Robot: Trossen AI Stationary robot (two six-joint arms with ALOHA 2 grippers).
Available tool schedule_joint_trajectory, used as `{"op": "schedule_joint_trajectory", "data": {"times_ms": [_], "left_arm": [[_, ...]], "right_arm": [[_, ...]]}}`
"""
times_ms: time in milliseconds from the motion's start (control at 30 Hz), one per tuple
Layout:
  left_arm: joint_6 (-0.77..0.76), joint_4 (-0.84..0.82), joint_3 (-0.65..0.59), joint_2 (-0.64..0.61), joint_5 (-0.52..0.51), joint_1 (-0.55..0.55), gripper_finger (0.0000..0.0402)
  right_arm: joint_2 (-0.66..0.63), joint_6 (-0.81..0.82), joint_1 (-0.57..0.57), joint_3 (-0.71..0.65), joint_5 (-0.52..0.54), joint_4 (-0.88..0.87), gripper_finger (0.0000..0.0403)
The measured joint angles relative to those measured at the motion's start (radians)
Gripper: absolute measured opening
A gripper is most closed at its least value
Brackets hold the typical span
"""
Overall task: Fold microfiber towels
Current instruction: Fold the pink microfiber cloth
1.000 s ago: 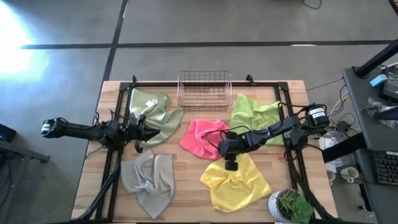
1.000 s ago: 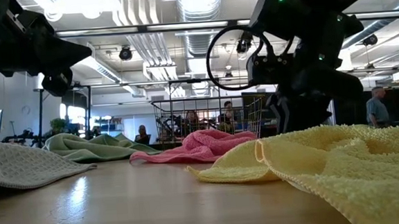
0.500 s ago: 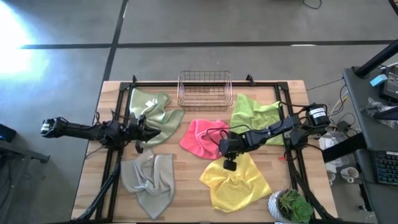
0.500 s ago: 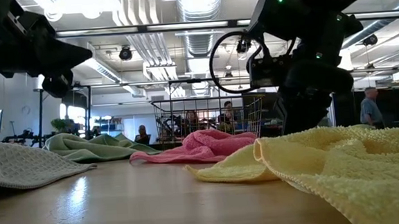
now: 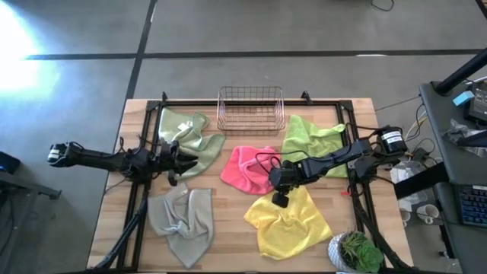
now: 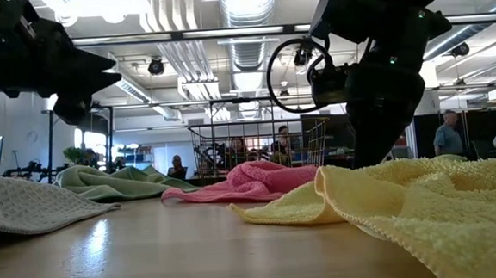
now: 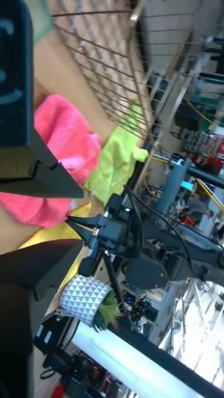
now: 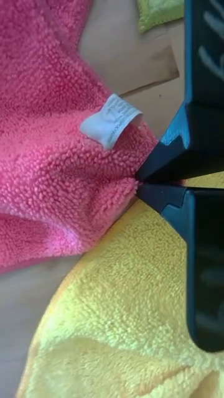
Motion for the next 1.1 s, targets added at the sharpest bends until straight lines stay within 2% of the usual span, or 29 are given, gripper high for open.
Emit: {"op": "schedule_joint_trajectory", "data": {"times_ms": [133,233,333,433,633,967,1100], "left_arm": [[0.084,0.061,0.016,0.035,0.000,0.000,0.0107],[0.200,0.066,0.081,0.078,0.000,0.000,0.0107],[0.344,0.048,0.155,0.162,-0.008,0.000,0.0107],[0.427,-0.019,0.236,0.266,-0.018,0.000,0.0107],[0.470,-0.217,0.375,0.498,-0.019,0.000,0.0107],[0.477,-0.195,0.494,0.847,0.015,0.000,0.0107],[0.568,-0.203,0.526,0.959,0.069,-0.001,0.0107]], "right_arm": [[-0.001,0.026,0.000,0.000,0.000,0.000,0.0008],[-0.001,0.043,0.000,0.000,-0.001,0.001,0.0008],[-0.002,0.047,0.000,0.001,-0.002,0.001,0.0008],[-0.002,0.049,0.000,0.002,-0.016,0.001,0.0008],[-0.003,0.059,0.000,0.002,-0.026,0.003,0.0008],[-0.003,0.058,0.000,0.003,-0.026,-0.001,0.0008],[-0.003,0.056,0.000,0.003,-0.026,0.000,0.0008]]}}
